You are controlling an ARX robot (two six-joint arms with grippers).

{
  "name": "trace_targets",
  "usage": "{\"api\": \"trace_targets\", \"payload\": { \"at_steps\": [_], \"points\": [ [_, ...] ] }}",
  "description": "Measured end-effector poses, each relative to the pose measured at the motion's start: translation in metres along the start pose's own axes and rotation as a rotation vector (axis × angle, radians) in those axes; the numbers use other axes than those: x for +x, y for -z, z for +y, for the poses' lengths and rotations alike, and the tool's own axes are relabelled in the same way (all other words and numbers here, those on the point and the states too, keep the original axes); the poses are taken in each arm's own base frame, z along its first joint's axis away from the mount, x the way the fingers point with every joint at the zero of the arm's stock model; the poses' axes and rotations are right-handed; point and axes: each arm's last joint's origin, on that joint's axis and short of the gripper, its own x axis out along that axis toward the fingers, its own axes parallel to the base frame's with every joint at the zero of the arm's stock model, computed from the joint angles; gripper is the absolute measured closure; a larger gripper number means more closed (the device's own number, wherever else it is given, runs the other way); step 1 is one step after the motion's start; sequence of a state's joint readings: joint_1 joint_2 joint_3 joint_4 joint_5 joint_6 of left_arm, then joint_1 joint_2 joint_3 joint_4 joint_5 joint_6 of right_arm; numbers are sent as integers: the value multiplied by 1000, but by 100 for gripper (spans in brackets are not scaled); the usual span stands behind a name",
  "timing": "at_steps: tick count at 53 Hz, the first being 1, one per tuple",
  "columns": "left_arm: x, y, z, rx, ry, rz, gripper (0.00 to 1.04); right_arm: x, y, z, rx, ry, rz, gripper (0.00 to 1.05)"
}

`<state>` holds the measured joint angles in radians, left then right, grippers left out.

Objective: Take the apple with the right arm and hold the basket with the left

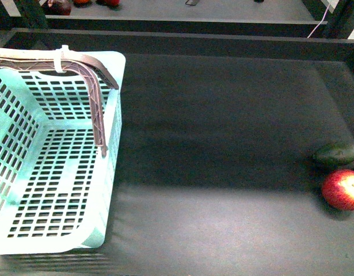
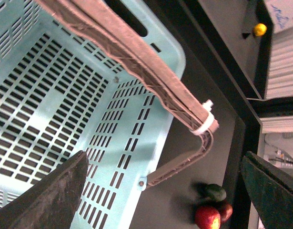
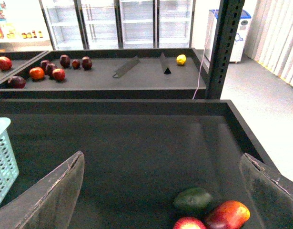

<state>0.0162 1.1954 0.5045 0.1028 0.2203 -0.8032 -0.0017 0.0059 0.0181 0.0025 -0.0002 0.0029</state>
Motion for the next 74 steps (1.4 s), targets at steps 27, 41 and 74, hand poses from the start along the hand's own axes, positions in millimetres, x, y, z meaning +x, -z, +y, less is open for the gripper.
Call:
{"api": "trace_targets", "payload": {
  "at_steps": [27, 41, 74],
  "points": [
    [85, -42, -16, -312, -171, -58, 7, 0, 0, 0, 0, 0, 0, 9],
    [105, -49, -13, -350, -213, -69, 7, 0, 0, 0, 0, 0, 0, 9],
    [115, -46, -9, -454, -302, -54, 79, 0, 0, 0, 0, 0, 0, 9]
  ]
}}
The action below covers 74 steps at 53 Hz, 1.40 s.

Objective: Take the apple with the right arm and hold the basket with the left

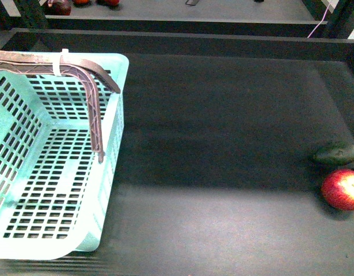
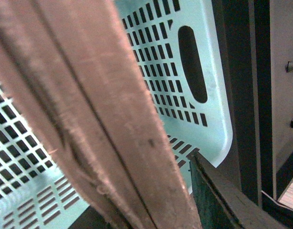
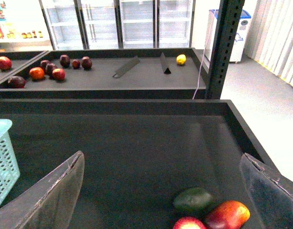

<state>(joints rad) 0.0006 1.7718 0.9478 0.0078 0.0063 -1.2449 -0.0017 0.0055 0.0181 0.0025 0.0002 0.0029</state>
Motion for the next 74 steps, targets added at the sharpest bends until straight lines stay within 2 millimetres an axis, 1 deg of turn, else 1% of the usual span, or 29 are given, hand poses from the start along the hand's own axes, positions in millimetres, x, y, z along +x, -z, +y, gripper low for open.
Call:
{"api": "trace_targets", "payload": {
  "at_steps": [6, 14, 23, 29, 37, 41, 50, 55, 64, 74],
  "points": [
    [-1, 2, -2, -21, -2, 20, 83, 0, 0, 0, 0, 0, 0, 9],
    [-12, 10, -7, 4, 7, 59, 85, 0, 0, 0, 0, 0, 0, 9],
    [-34, 21, -17, 115, 32, 102, 86, 0, 0, 0, 0, 0, 0, 9],
    [-51, 28, -30, 173, 74, 142, 86, 0, 0, 0, 0, 0, 0, 9],
    [-78, 51, -62, 283, 160, 231, 86, 0, 0, 0, 0, 0, 0, 9],
    [-91, 69, -81, 342, 221, 296, 86, 0, 0, 0, 0, 0, 0, 9],
    [-111, 95, -104, 418, 316, 373, 86, 0, 0, 0, 0, 0, 0, 9],
    [-120, 109, -110, 453, 348, 400, 86, 0, 0, 0, 0, 0, 0, 9],
    [-137, 140, -110, 525, 387, 465, 86, 0, 0, 0, 0, 0, 0, 9],
    [-145, 153, -111, 560, 422, 495, 86, 0, 0, 0, 0, 0, 0, 9]
  ]
}}
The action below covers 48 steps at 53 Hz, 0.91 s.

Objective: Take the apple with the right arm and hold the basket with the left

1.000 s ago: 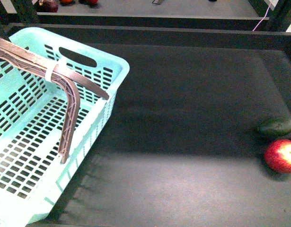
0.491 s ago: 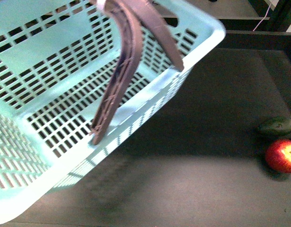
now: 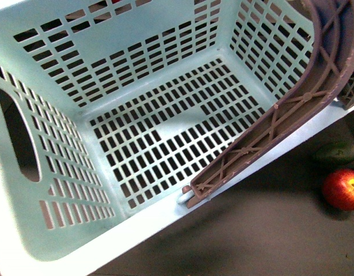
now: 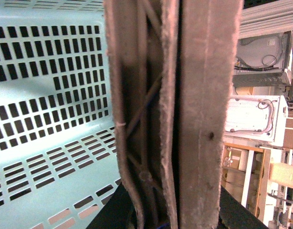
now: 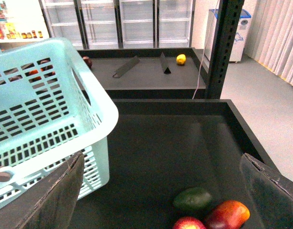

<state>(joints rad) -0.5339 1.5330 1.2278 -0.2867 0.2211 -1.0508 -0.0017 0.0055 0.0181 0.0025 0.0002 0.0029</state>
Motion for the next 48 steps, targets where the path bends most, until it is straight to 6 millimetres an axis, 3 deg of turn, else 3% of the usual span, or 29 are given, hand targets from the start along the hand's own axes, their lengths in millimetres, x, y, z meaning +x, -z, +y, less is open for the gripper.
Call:
{"api": "trace_targets", "payload": {
  "at_steps": [20, 22, 28, 32, 48],
  "points": [
    [0, 0, 0, 16, 0, -10, 86, 0, 0, 0, 0, 0, 0, 9],
    [0, 0, 0, 16, 0, -9, 86, 0, 1, 0, 23, 29, 32, 9],
    [0, 0, 0, 16, 1, -7, 86, 2, 5, -5, 147, 325, 339, 9],
    [0, 0, -1, 20, 4, -6, 86, 3, 11, -12, 251, 444, 405, 9],
    [-1, -1, -1, 20, 4, -8, 86, 28, 12, -36, 300, 447, 395, 9]
  ]
}}
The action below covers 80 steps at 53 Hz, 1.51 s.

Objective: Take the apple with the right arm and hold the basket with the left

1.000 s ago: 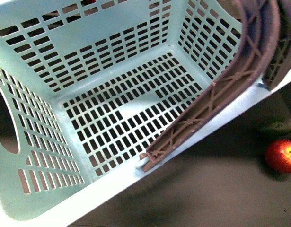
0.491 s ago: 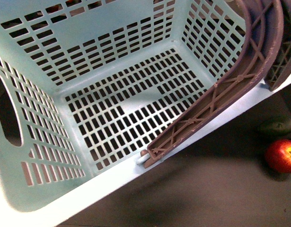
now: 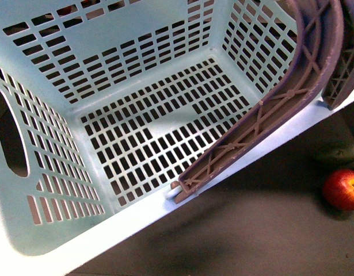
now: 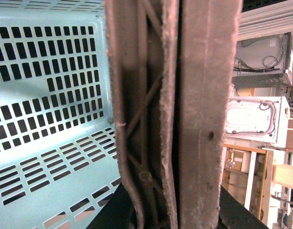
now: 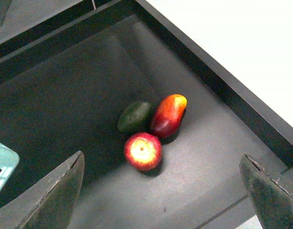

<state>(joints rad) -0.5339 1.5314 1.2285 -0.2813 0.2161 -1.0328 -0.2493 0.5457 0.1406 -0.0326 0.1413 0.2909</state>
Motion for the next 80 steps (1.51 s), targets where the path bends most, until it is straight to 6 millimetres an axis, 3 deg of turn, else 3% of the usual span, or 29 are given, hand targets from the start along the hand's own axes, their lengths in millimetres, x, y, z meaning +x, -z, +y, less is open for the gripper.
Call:
{"api": "trace_targets", "payload": {
  "at_steps": [10, 22, 27, 35, 52, 63, 80],
  "points": [
    [0, 0, 0, 2, -1, -2, 86, 42, 0, -2, -120, -37, 58, 9],
    [0, 0, 0, 1, 1, 1, 86, 117, 6, 1, -266, -20, 117, 9],
    [0, 0, 0, 1, -1, -1, 86, 165, 39, 6, -298, -22, 260, 9],
    [0, 0, 0, 1, 0, -1, 87, 207, 82, 17, -337, -35, 413, 9],
    [0, 0, 0, 1, 1, 0, 87, 241, 98, 34, -320, -64, 445, 9],
    [0, 0, 0, 1, 0, 1, 87, 261, 112, 35, -317, -55, 487, 9],
    [0, 0, 0, 1, 0, 0, 87, 278, 118, 34, -308, -39, 502, 9]
  ]
}}
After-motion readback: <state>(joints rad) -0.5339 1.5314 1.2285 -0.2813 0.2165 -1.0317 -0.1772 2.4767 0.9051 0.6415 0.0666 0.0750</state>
